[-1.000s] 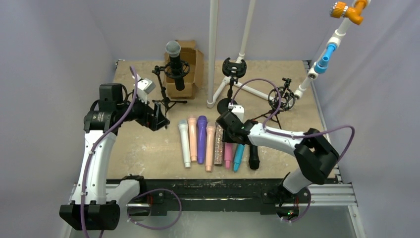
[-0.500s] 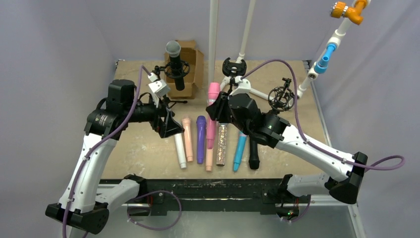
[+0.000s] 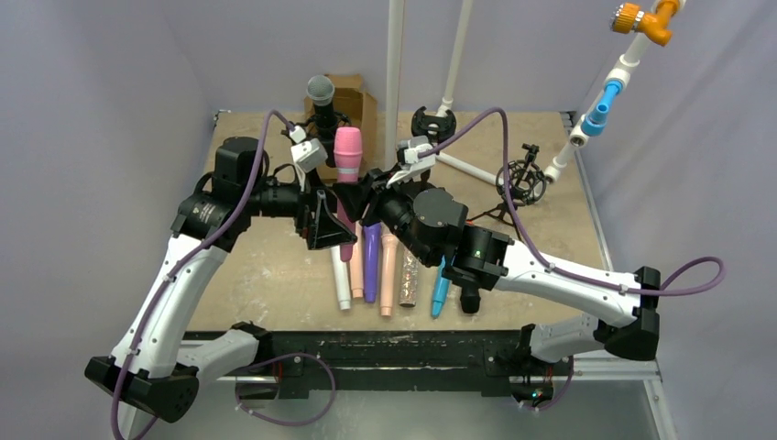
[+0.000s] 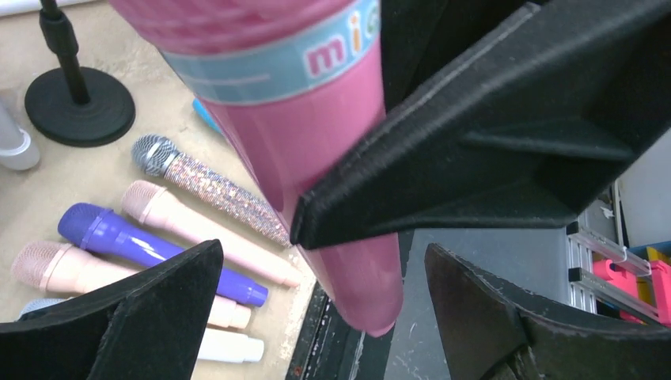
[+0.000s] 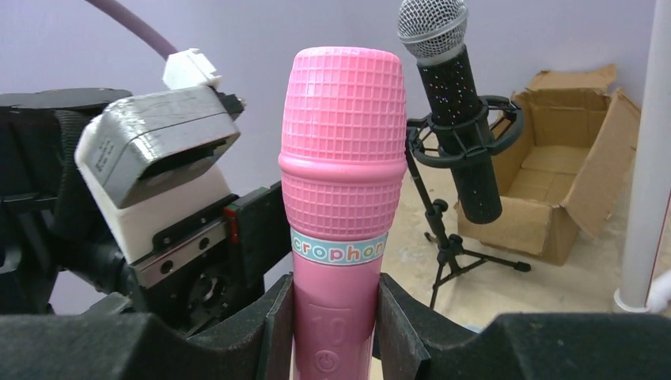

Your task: Attach the microphones to the stand

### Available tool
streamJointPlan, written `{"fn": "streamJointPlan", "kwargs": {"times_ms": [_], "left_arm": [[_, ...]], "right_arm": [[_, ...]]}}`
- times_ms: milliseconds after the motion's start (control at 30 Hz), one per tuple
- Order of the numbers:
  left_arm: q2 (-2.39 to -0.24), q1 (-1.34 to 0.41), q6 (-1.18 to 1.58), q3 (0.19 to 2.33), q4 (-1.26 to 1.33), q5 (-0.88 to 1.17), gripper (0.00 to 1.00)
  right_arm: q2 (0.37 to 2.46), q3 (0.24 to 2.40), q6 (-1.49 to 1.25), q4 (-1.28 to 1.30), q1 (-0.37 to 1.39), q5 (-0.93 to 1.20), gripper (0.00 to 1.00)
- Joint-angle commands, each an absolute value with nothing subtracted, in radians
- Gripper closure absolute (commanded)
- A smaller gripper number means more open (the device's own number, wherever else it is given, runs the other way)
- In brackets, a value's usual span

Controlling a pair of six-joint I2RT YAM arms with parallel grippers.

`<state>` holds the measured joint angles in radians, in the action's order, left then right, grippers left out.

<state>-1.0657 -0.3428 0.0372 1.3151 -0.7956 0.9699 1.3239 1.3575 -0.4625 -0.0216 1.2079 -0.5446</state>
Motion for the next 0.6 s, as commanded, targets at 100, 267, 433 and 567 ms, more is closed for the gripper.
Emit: {"fn": "streamJointPlan", "kwargs": {"times_ms": [100, 267, 433, 567], "left_arm": [[-1.045, -0.348, 0.041, 1.274, -0.692, 1.043, 0.26], [-1.049, -0.348, -0.055, 1.293, -0.746, 1.022, 0.71], [-1.046, -0.348, -0.13, 1.319, -0.799, 0.999, 1.0], [-1.026, -0.348, -0.172, 1.324, -0.819, 0.977, 1.0]], "right_arm": [[1.322, 1.332, -0.347, -0.244, 1.232, -0.606, 0.94], [1.351, 1.369, -0.366, -0.183, 1.23, -0.538, 0.69], [1.398, 1.48, -0.407, -0.012, 1.205, -0.459, 0.45], [1.421, 1.527, -0.474, 0.099, 1.139, -0.337, 0.4]]}}
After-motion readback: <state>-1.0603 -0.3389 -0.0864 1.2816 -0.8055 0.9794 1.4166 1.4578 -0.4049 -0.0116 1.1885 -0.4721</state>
